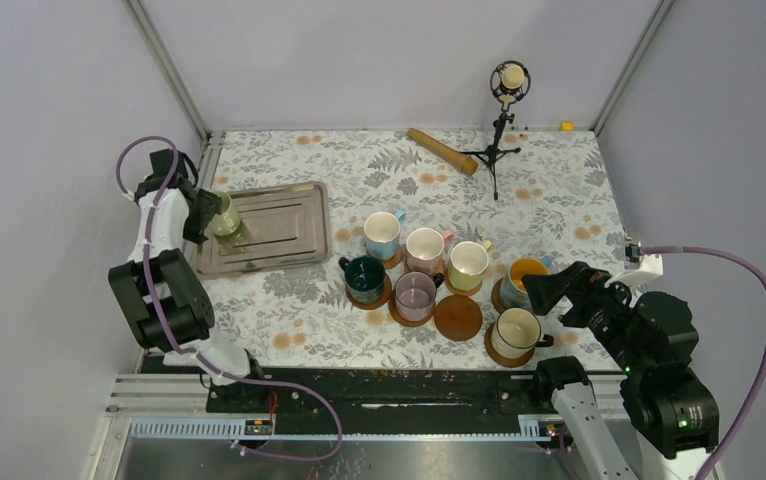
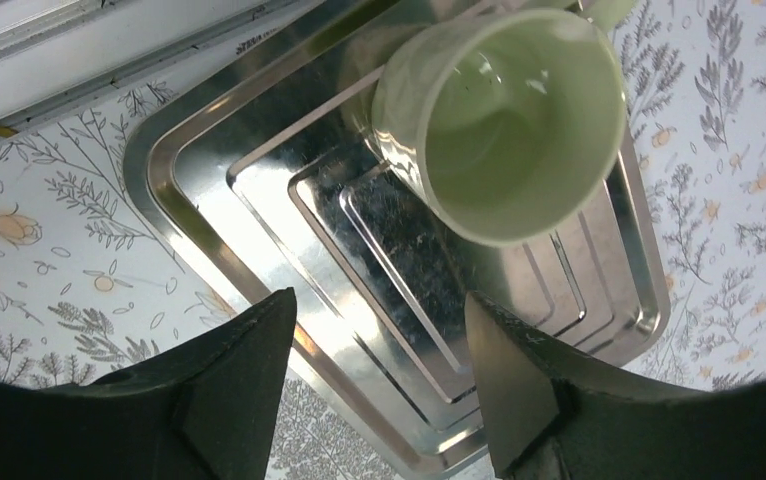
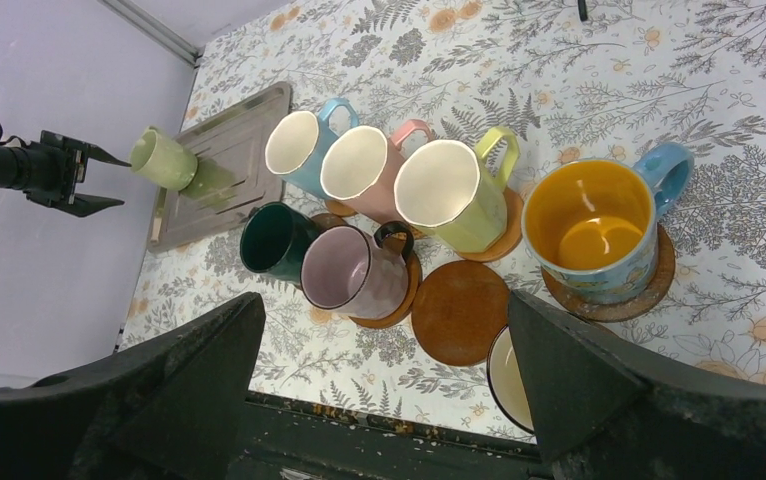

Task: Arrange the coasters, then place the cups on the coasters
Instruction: Pick up the cup from the tray.

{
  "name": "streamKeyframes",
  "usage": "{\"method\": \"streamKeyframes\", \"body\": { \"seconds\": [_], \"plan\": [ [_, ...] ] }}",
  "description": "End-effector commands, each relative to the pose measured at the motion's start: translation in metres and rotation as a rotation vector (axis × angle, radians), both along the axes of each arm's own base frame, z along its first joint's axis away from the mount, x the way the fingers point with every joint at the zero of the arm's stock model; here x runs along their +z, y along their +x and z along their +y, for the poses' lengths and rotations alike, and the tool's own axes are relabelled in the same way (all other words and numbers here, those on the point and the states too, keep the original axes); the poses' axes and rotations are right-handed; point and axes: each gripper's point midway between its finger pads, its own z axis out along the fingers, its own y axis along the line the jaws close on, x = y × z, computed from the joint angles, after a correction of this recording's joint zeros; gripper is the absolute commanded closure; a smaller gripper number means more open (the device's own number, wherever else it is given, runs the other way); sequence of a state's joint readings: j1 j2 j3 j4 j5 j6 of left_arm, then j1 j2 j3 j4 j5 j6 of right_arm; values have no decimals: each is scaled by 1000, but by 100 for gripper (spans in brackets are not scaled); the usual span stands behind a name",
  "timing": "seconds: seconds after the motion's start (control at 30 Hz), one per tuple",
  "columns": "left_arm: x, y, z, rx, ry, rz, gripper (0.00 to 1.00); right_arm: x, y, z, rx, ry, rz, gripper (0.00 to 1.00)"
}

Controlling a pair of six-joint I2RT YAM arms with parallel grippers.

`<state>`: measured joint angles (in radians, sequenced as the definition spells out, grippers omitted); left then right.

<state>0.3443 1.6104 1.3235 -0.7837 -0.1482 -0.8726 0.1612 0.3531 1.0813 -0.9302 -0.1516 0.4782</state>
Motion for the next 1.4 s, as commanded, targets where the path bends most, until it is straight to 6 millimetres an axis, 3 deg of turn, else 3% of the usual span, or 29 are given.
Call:
{"method": "streamKeyframes", "body": {
  "seconds": [0.0, 0.13, 0.3, 0.43, 0.77, 1.0, 1.37],
  "plan": [
    [2, 22, 17, 29, -18, -82, 39, 3, 8, 5, 37, -19, -16, 1],
    [-9, 35, 24, 10, -40, -71, 46, 5, 9, 6, 39, -14, -20, 1],
    [-18, 44, 35, 8, -43, -54, 47, 5, 12, 5, 36, -23, -16, 1],
    [-13, 54, 33, -9, -72, -77, 47, 3, 15, 5, 34, -26, -6, 1],
    [9, 51, 35, 19, -46, -131, 47, 1, 23, 9, 40, -6, 4, 1],
    [-2, 66, 35, 15, -85, -122, 47, -2, 24, 8, 34, -15, 10, 1],
    [-30, 67, 39, 23, -99, -52, 50, -6, 27, 8, 30, -17, 22, 1]
  ]
}}
